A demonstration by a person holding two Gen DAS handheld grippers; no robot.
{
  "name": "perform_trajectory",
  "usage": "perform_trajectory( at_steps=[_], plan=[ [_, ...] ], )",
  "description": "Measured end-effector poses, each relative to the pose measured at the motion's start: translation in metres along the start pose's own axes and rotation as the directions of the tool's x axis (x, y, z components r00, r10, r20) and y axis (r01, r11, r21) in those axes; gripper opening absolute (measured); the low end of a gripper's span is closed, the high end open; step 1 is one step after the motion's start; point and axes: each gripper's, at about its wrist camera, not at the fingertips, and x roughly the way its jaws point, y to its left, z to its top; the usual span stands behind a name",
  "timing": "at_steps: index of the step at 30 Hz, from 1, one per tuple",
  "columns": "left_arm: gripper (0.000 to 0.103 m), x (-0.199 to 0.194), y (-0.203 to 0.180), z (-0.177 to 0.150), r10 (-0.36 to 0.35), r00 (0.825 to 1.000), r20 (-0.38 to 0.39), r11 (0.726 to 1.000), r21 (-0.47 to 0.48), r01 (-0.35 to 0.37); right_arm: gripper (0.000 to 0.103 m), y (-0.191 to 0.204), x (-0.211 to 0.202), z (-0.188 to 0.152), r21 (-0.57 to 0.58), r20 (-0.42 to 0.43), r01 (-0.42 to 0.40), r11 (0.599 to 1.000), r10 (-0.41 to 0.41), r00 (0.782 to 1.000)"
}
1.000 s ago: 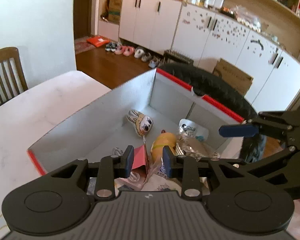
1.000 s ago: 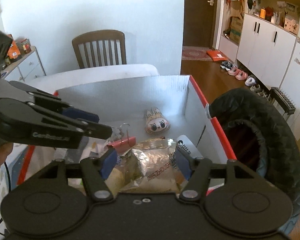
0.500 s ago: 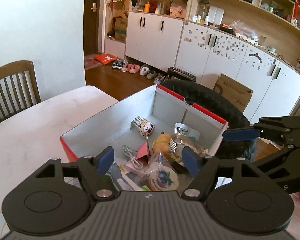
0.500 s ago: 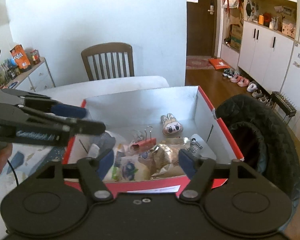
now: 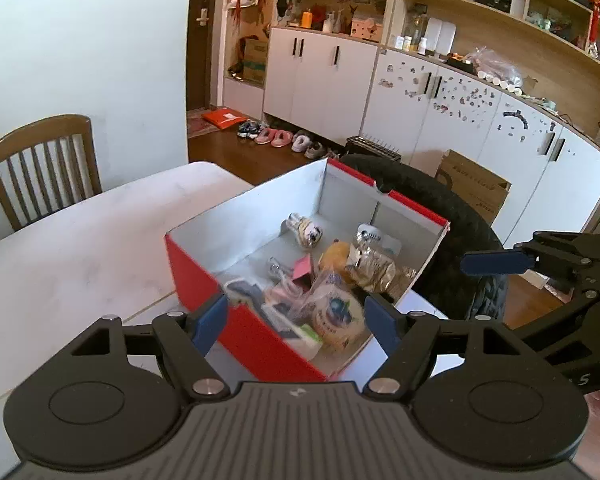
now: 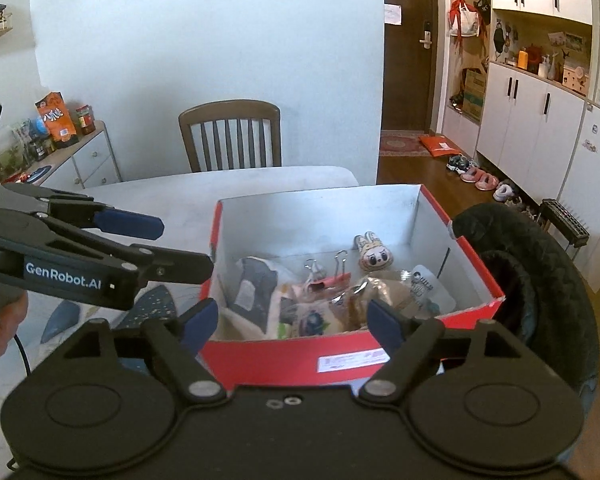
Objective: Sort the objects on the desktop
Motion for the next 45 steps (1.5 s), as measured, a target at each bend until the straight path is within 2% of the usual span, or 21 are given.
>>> perform_trajectory(
  at_steps=[1, 4, 9, 20, 34, 45],
  plan=[
    [0.082, -0.002, 0.001, -0.003, 0.001, 1.0, -0.003, 1.0, -0.002, -0.001, 0.084, 0.003, -0.001, -0.001, 0.001, 0.0, 0.0, 1.0, 0.0, 1.0],
    [0.086, -0.008, 0.005, -0.009, -0.002, 1.0, -0.001, 1.0, -0.011, 0.002, 0.086, 0.01, -0.005, -0.004, 0.0, 0.001, -0.002, 1.0, 0.002, 1.0],
    [0.101, -0.016, 0.009, -0.018, 0.005, 1.0, -0.006, 1.0, -0.026, -0.005, 0.091, 0.018, -0.011, -0.009, 0.007, 0.006, 0.001, 1.0, -0.001, 1.0],
    [0.102, -0.028, 0.011, -0.032, 0.023, 1.0, -0.008, 1.0, -0.015, -0.023, 0.102, 0.034, -0.031, -0.021, 0.012, 0.048, 0.047, 0.999, -0.048, 0.998],
    [0.102, -0.037, 0.003, -0.04, 0.064, 0.998, -0.013, 0.998, 0.002, -0.064, 0.102, 0.032, -0.045, -0.035, 0.074, 0.041, 0.087, 0.993, -0.091, 0.995],
    [0.102, -0.035, -0.001, -0.047, 0.043, 0.998, -0.037, 0.999, 0.007, -0.043, 0.102, 0.034, -0.042, -0.039, 0.114, 0.007, 0.097, 0.989, -0.099, 0.995]
  ],
)
